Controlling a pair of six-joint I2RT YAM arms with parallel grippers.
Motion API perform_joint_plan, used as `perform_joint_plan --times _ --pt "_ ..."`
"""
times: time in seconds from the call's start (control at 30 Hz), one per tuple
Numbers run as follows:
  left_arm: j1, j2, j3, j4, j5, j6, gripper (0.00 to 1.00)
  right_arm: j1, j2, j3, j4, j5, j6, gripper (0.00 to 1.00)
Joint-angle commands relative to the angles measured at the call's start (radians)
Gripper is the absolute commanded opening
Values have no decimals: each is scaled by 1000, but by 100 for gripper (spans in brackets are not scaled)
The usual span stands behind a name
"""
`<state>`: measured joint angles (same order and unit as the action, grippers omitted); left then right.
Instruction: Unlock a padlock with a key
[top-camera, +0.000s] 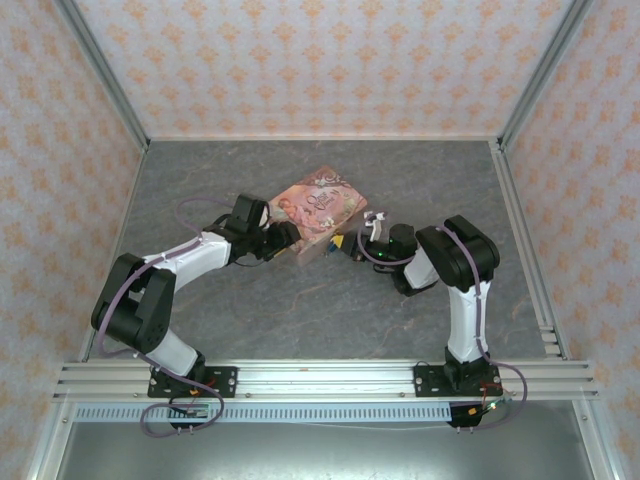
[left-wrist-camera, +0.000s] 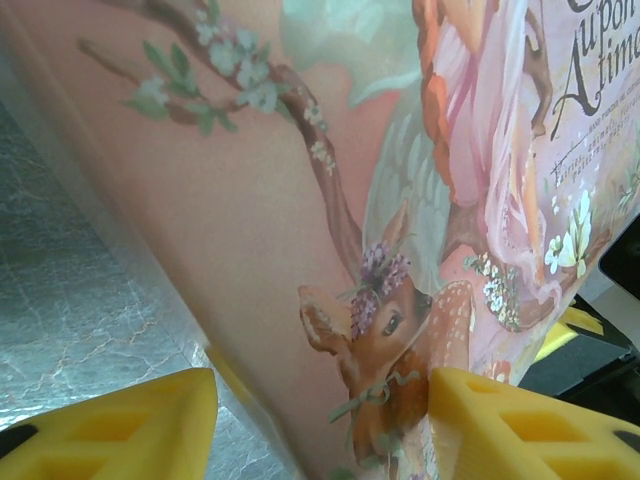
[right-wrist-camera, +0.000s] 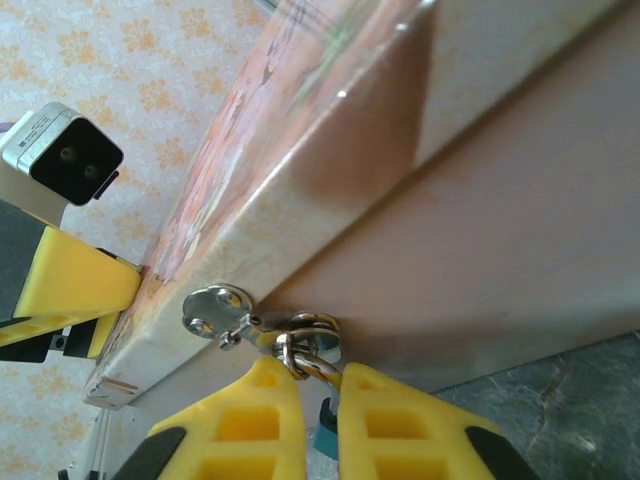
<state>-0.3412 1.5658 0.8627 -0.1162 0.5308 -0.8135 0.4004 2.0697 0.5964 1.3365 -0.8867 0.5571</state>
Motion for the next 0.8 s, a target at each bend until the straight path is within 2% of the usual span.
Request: perform_joint_plan --times 0.0,0.37,0.77 --pt "4 15 -36 -129 -58 21 57 3 4 6 65 -19 -5 6" --pt "4 17 -32 -133 -57 22 57 5 7 10 66 -10 4 0" --pt "4 11 -36 -138 -60 24 57 -7 -49 -23 65 115 58 0"
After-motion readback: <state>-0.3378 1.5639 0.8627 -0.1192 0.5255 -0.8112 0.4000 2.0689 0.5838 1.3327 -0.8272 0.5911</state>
